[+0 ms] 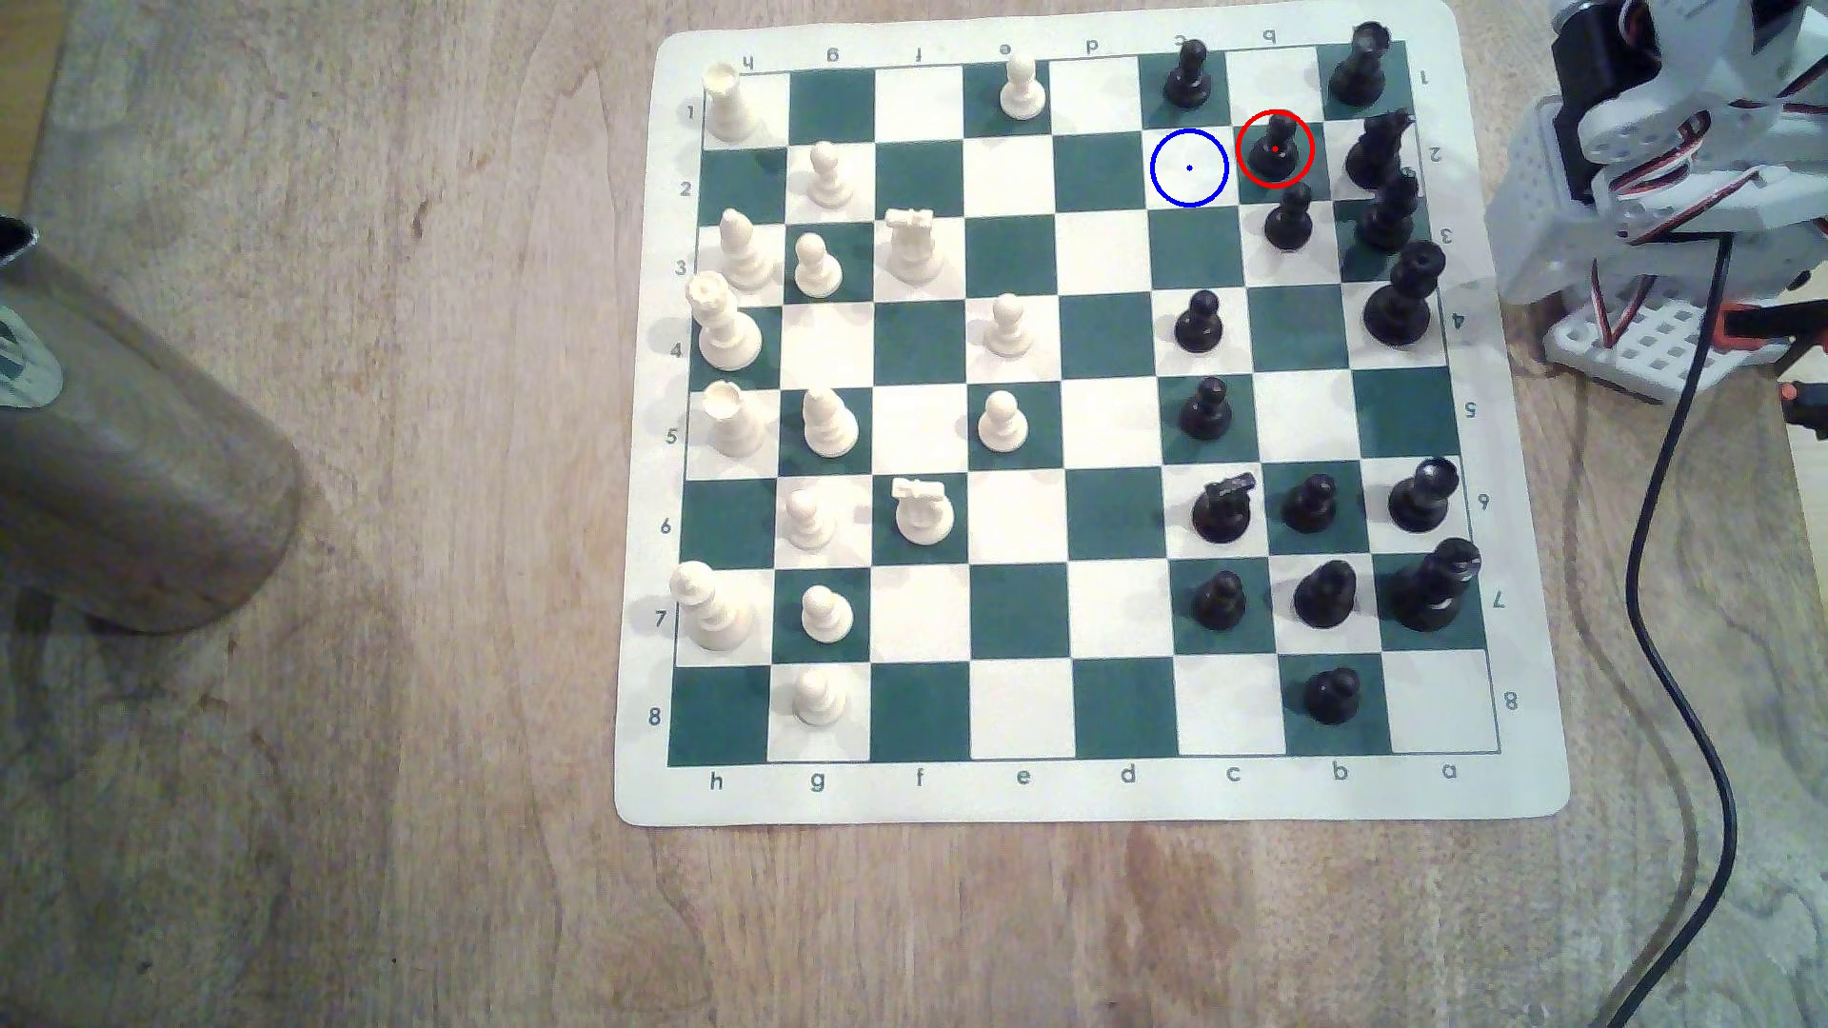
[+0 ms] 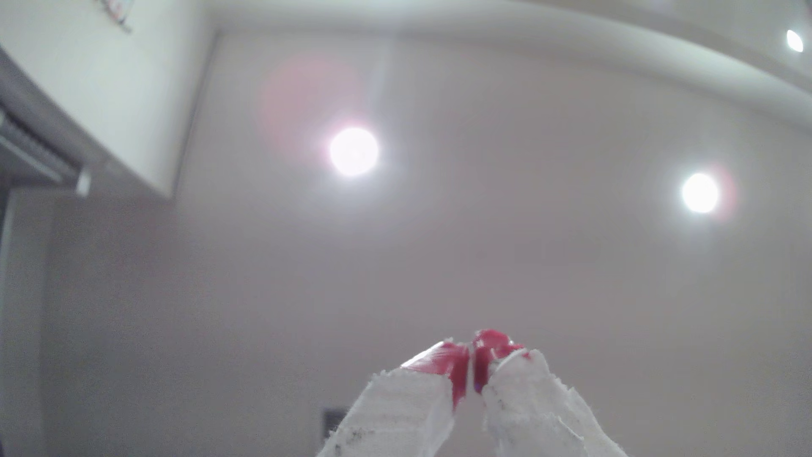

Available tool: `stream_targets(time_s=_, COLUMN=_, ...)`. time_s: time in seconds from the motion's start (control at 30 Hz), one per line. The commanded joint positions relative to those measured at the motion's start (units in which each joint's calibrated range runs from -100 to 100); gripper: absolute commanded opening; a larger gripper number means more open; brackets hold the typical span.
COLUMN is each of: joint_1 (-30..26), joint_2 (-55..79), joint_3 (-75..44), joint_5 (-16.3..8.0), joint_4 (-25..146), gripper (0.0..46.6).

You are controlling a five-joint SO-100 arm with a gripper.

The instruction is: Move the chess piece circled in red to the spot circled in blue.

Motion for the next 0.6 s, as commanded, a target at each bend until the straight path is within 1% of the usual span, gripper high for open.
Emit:
stream_targets(time_s=0.0, joint_1=0.7, joint_2=0.1, joint_3=0.6, joint_5=0.1, joint_4=-0.5, gripper=0.2)
stream_targets(time_s=0.1, joint_1=1.4, joint_2=0.1, joint_3=-1.0, joint_5=0.1, joint_4=2.4, gripper=0.2)
stream_targets(time_s=0.23, joint_1=1.9, joint_2=0.1, joint_3=-10.2, joint_5=0.1, joint_4=17.1, gripper=0.2)
stream_targets(time_s=0.27, joint_1=2.9, joint_2=0.1, joint_3=-13.7, joint_5=0.1, joint_4=25.3, gripper=0.2)
stream_targets(time_s=0.4, joint_1=5.7, joint_2=0.1, joint_3=-19.4, joint_5=0.1, joint_4=41.9, gripper=0.2)
stream_targets(time_s=0.47, joint_1=7.9, joint_2=0.1, joint_3=-22.6, joint_5=0.1, joint_4=54.0, gripper=0.2)
stream_targets(time_s=0.57, joint_1=8.1, joint_2=0.1, joint_3=-27.9, joint_5=-0.2, joint_4=70.5, gripper=0.2)
